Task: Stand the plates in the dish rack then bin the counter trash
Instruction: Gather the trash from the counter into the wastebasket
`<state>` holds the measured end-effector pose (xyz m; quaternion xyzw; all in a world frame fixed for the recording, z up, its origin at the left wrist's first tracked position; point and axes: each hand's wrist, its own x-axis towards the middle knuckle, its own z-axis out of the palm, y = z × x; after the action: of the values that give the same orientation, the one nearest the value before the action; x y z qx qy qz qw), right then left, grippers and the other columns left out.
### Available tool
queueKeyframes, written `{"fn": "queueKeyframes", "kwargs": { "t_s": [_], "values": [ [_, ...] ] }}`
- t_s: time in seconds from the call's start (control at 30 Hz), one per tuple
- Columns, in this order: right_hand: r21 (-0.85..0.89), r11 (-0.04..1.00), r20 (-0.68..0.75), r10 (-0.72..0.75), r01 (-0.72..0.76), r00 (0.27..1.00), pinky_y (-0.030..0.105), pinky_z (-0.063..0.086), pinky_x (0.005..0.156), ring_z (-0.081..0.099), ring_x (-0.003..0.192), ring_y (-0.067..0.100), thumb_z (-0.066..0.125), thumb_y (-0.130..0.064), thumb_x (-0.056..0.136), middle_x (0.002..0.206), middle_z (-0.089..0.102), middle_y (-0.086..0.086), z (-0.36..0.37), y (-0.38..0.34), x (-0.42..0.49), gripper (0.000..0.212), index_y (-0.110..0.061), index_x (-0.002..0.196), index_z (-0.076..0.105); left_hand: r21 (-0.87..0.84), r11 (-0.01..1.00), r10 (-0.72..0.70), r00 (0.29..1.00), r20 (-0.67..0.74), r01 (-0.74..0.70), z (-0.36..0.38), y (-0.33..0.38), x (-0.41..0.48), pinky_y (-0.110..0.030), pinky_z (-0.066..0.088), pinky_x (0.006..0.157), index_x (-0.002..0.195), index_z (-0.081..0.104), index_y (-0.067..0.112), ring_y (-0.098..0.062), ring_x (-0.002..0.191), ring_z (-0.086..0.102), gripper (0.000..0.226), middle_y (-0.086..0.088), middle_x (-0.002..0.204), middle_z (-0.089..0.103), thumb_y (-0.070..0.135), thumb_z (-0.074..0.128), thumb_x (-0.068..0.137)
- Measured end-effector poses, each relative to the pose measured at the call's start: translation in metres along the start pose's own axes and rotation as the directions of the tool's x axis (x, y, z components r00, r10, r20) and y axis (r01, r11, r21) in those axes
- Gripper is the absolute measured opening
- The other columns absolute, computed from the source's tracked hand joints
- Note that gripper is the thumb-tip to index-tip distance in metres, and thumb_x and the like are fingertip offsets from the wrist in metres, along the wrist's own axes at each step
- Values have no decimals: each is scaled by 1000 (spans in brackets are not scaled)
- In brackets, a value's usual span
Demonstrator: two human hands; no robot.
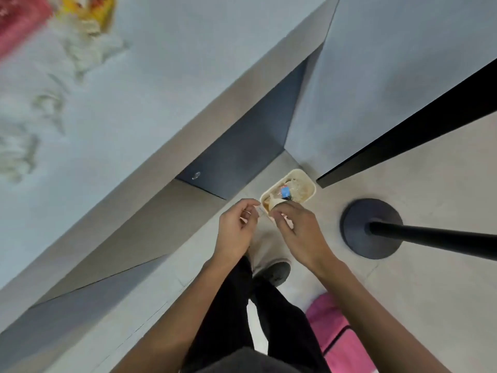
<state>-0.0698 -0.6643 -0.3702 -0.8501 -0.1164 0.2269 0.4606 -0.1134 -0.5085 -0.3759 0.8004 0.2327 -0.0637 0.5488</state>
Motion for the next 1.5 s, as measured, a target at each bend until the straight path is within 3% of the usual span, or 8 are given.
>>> {"fn": "queueKeyframes", "kwargs": {
  "t_s": [0.13, 0.3, 0.6, 0.8, 1.07, 1.23, 1.37, 1.5],
  "values": [
    [-11, 989, 3, -148, 148, 989, 26, 46, 84, 59, 90, 11, 53, -14, 98, 96, 66, -1, 2, -64, -19, 16, -12, 96, 69, -28, 999, -21, 992, -124, 17, -49, 29, -46, -23, 52, 66, 101, 70, 26, -13, 75, 63, 22, 15, 78, 65, 7, 59, 95],
    [-22, 954, 113, -295, 299, 949, 21, 44, 88, 57, 97, 8, 48, -25, 100, 99, 63, -8, 19, -133, -31, 21, -17, 99, 67, -79, 996, 18, 958, -287, -42, -108, 52, -96, -39, 56, 71, 97, 67, 39, -14, 77, 66, 31, 14, 86, 68, 9, 61, 95],
    [37, 838, 236, -537, 545, 810, 19, 46, 79, 58, 91, 7, 51, -23, 97, 95, 63, -8, 111, -252, -46, 20, -14, 96, 69, -236, 965, -37, 833, -552, -114, -234, 43, -164, -45, 55, 69, 98, 70, 29, -27, 73, 62, 25, 4, 83, 68, 7, 60, 96],
    [71, 834, 294, -542, 548, 787, 27, 49, 77, 61, 91, 13, 55, -13, 97, 92, 66, -6, 201, -321, -63, 16, -13, 93, 70, -256, 957, -66, 759, -648, -136, -347, 2, -201, -21, 49, 63, 99, 70, 20, -21, 74, 63, 21, 1, 86, 68, 6, 56, 95],
    [30, 830, 397, -521, 557, 756, 19, 46, 79, 61, 90, 10, 54, -14, 99, 92, 65, -10, 315, -389, -69, 17, -18, 92, 69, -275, 953, -84, 759, -646, -129, -459, -60, -238, -43, 57, 72, 94, 70, 24, -18, 74, 65, 19, 5, 81, 69, 16, 53, 91],
    [-36, 831, 397, -498, 555, 771, 16, 47, 81, 59, 100, 7, 57, -13, 96, 105, 63, -11, 358, -408, -59, 16, -21, 106, 66, -153, 986, -52, 770, -636, -60, -517, -102, -243, -37, 57, 72, 95, 70, 26, -12, 77, 65, 21, 10, 79, 69, 11, 55, 95],
    [-103, 845, 385, -453, 525, 804, 12, 33, 100, 45, 126, 9, 63, -16, 93, 135, 44, -6, 389, -417, -41, 43, -20, 135, 50, -12, 1000, -5, 719, -695, -5, -560, -142, -230, -23, 50, 73, 104, 69, 25, -4, 88, 61, 20, 15, 95, 67, 13, 55, 96],
    [-137, 843, 364, -446, 520, 818, 12, 18, 107, 30, 137, 13, 67, -15, 90, 148, 32, 2, 427, -432, -15, 67, -14, 148, 33, 115, 991, 38, 681, -731, 69, -602, -175, -207, -32, 49, 84, 115, 64, 16, -11, 97, 57, 25, 5, 108, 63, 8, 55, 92]
  ]
}}
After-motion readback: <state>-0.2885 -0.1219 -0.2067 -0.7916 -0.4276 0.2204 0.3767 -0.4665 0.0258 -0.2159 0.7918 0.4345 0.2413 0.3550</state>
